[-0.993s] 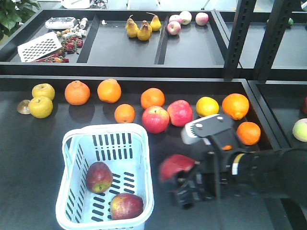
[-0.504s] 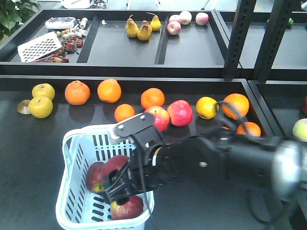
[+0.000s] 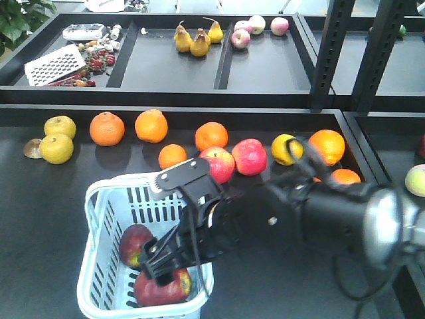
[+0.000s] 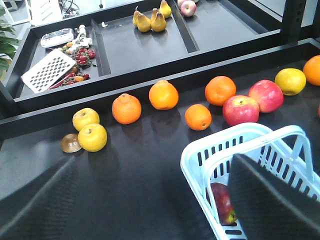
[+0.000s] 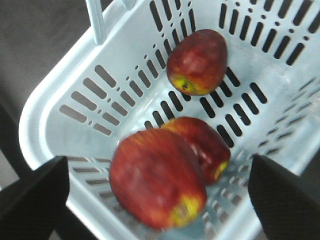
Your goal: Pick three apples into basket with both arms
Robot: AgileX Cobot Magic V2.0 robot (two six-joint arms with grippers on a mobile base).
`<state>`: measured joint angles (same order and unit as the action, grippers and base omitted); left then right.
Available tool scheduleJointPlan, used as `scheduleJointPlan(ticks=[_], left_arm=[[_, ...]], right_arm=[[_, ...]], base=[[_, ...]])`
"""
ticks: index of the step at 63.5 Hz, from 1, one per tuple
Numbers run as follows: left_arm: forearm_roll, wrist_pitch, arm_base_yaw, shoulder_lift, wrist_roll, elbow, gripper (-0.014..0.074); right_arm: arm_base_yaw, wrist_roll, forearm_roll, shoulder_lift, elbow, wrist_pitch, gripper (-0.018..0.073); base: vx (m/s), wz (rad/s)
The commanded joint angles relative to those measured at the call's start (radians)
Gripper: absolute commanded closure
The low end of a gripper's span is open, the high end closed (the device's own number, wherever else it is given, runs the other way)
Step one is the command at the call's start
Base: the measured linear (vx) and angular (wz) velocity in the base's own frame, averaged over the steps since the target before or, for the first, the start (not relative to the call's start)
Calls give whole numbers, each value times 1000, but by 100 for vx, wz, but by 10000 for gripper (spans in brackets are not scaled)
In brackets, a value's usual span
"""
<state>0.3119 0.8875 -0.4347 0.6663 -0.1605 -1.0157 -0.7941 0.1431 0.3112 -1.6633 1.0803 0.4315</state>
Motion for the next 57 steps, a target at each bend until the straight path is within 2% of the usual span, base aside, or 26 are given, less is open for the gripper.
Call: scheduleJointPlan(ticks=[1, 13, 29, 40, 50, 57], left_arm=[[17, -59, 2, 3, -13, -27, 20], [17, -59, 2, 3, -13, -27, 20], [17, -59, 2, 3, -13, -27, 20], [17, -59, 2, 3, -13, -27, 20], [17, -59, 2, 3, -13, -27, 20], [17, -59, 2, 3, -13, -27, 20]], right_arm=[[54, 3, -4, 100, 31, 18, -126], [196, 3, -64, 233, 30, 146, -79], [466, -62, -251, 477, -74, 302, -57], [628, -64, -271, 669, -156, 366, -52], [714, -65, -311, 818, -217, 401, -45], [749, -69, -318, 893, -250, 406, -41]], base=[[0, 0], [0, 0], [0, 0], [0, 0], [0, 0], [0, 0]])
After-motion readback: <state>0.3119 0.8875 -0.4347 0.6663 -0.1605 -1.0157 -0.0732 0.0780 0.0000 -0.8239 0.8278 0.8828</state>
